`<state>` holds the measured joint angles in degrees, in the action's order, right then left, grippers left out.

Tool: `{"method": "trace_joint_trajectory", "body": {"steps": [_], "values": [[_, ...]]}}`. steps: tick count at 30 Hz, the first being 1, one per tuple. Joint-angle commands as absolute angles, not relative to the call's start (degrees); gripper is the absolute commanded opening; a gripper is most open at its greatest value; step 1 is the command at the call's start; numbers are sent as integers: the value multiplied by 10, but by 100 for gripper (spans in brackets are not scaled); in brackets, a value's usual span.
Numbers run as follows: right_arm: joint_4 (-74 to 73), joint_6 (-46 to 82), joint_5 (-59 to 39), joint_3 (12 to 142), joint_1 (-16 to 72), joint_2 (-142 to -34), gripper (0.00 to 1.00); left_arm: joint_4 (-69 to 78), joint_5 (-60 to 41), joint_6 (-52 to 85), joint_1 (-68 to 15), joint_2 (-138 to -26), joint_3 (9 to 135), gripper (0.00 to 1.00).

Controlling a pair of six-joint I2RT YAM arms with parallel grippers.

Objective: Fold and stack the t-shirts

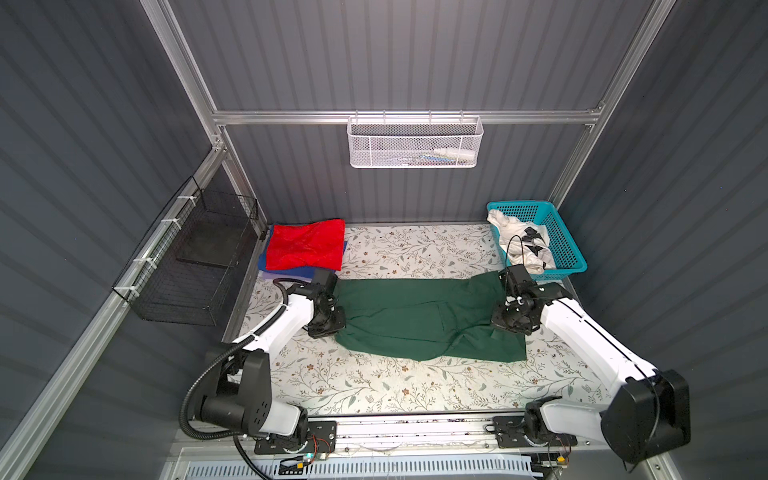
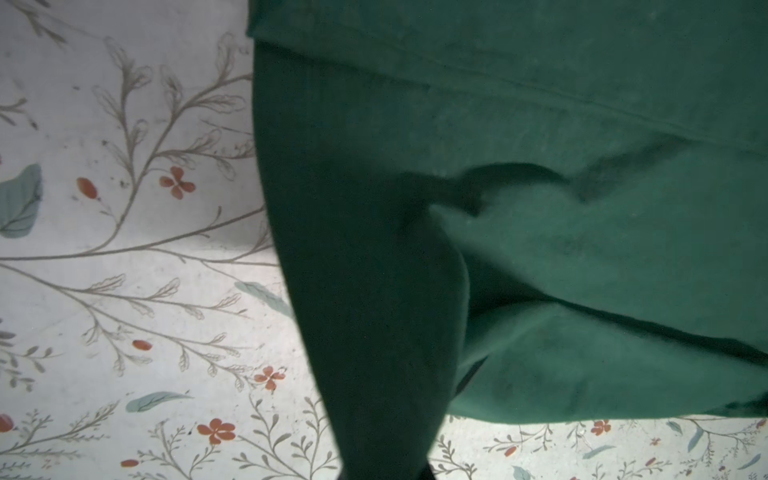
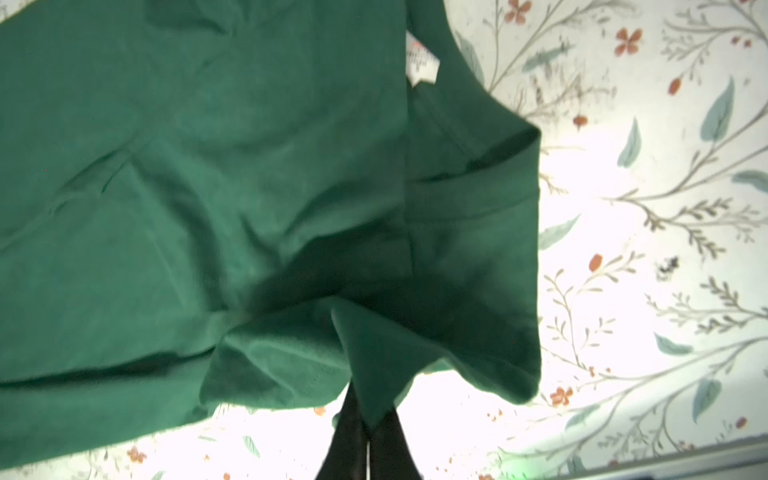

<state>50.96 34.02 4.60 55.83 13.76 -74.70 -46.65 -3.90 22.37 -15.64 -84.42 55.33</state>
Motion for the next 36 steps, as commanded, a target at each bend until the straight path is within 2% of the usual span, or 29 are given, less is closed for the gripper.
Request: {"method": "trace_joint_trajectory", "body": {"steps": [1, 14, 23, 28, 36], "values": [[475, 325, 73, 584, 121, -778, 0, -503, -58, 184, -138, -873, 569, 0], [439, 305, 77, 627, 82, -892, 0, -529, -91, 154, -106, -950, 591, 0], [435, 292, 85, 633, 48, -899, 0, -556, -130, 138, -74, -979, 624, 0], [443, 289, 75, 630, 42, -886, 0, -586, -166, 130, -62, -984, 628, 0], [486, 310, 52, 560, 42, -761, 0, -686, -174, 115, -62, -916, 617, 0]]}}
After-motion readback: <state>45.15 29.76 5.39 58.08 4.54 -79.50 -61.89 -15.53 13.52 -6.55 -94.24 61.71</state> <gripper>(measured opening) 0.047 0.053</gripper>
